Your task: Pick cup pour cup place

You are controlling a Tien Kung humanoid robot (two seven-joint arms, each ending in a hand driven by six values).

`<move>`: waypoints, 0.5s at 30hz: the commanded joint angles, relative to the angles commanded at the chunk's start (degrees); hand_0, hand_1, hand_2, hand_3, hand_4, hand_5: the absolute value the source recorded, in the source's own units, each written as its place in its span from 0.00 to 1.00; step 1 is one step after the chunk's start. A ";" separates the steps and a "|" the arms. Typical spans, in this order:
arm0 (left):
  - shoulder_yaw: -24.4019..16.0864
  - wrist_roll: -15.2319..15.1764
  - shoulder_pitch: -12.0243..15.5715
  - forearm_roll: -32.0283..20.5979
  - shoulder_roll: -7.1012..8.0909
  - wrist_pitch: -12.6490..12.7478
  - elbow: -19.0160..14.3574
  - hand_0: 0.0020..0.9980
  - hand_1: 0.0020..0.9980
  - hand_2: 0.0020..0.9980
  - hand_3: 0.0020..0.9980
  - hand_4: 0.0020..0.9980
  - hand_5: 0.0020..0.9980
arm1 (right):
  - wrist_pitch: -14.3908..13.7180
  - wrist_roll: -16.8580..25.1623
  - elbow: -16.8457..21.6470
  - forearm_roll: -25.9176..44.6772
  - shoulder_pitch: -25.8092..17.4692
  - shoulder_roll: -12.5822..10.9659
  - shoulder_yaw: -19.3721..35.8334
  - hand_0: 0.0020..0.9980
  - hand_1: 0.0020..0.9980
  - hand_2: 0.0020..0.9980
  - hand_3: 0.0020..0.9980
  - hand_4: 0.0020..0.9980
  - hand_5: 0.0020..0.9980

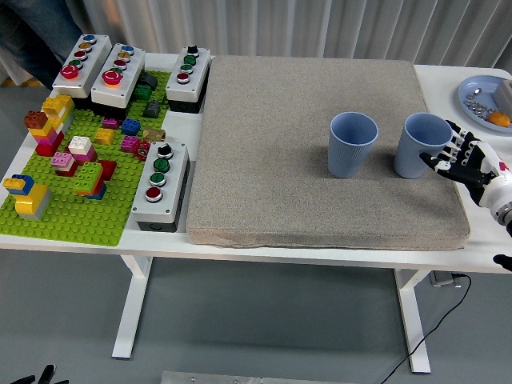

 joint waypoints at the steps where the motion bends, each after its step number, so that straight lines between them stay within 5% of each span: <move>1: -0.01 0.00 0.00 0.02 0.00 0.00 0.00 0.72 0.66 0.74 0.66 0.47 1.00 | 0.01 0.00 0.00 0.01 0.01 0.02 -0.03 0.93 0.85 0.91 0.95 0.85 0.35; 15: 0.14 0.08 0.05 0.05 -0.02 -0.02 0.00 0.72 0.66 0.74 0.66 0.47 1.00 | -0.04 0.23 -0.76 0.38 -0.15 0.40 -0.20 0.93 0.85 0.91 0.94 0.85 0.35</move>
